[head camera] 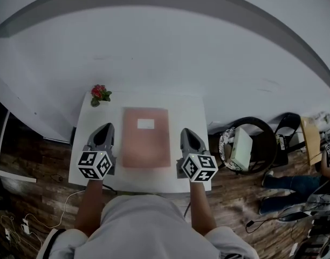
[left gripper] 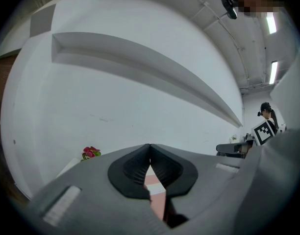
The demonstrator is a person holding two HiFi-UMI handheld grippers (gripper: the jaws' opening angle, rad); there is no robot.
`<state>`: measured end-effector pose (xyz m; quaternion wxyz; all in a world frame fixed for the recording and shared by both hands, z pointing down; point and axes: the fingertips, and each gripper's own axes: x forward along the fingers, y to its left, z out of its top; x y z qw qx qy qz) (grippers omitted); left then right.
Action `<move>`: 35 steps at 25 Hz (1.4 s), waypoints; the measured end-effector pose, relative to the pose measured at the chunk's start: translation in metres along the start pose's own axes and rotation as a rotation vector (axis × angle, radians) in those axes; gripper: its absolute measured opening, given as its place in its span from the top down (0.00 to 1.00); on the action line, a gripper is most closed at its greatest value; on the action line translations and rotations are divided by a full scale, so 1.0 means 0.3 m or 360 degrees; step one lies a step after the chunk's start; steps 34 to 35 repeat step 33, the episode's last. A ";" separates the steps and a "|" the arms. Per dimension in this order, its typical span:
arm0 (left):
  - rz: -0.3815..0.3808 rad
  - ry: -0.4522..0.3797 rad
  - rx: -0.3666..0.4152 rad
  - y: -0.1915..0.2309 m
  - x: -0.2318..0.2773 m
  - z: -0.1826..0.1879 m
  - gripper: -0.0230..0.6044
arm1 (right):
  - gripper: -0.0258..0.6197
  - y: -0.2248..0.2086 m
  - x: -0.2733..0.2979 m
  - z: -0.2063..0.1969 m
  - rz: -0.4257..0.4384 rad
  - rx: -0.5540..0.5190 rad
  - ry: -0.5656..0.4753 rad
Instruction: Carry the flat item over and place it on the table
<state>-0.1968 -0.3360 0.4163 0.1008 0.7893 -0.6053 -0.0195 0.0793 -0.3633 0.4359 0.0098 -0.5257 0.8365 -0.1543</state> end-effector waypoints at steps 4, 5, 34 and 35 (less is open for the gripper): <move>0.0006 -0.0032 0.0011 0.016 -0.004 0.031 0.95 | 0.96 0.002 0.008 0.028 -0.0009 -0.0016 -0.0025; 0.0008 -0.0039 0.0013 0.019 -0.004 0.035 0.95 | 0.96 0.003 0.010 0.033 -0.0007 -0.0018 -0.0030; 0.0014 -0.0080 0.0022 0.089 0.046 0.076 0.95 | 0.96 0.018 0.094 0.086 -0.0008 -0.0113 -0.0056; 0.0014 -0.0080 0.0022 0.089 0.046 0.076 0.95 | 0.96 0.018 0.094 0.086 -0.0008 -0.0113 -0.0056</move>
